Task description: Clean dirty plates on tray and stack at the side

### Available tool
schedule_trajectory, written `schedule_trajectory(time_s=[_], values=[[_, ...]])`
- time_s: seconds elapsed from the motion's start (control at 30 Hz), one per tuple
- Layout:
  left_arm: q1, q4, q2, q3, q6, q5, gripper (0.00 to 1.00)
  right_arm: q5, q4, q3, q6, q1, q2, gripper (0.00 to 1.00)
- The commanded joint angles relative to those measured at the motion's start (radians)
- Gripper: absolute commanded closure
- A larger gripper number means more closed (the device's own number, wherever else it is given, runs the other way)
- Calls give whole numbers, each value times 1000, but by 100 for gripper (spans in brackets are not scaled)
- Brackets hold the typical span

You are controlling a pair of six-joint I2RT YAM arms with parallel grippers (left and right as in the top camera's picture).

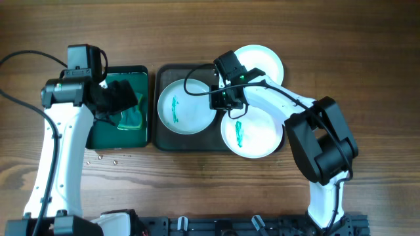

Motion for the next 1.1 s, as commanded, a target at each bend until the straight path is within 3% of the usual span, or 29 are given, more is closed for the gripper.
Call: schedule_trajectory(time_s=[0.0, 0.23, 0.4, 0.53, 0.73, 0.8, 0.87, 1.07], values=[[5, -2, 81, 13, 69, -14, 15, 94, 1, 12, -22, -3, 29, 96], [36, 46, 229, 13, 148, 3, 25, 94, 2, 12, -27, -3, 29, 96], [64, 92, 341, 13, 275, 159, 32, 93, 7, 12, -29, -3, 30, 96], [62, 139, 433, 13, 286, 183, 36, 93, 9, 12, -29, -3, 30, 96], [62, 184, 528, 13, 299, 199, 61, 93, 8, 12, -29, -3, 30, 96], [62, 188, 539, 12, 296, 176, 74, 93, 8, 12, -29, -3, 30, 95], [62, 192, 541, 12, 296, 158, 96, 93, 8, 12, -29, -3, 30, 96], [62, 176, 533, 27, 268, 152, 96, 93, 8, 12, -21, -3, 30, 95]])
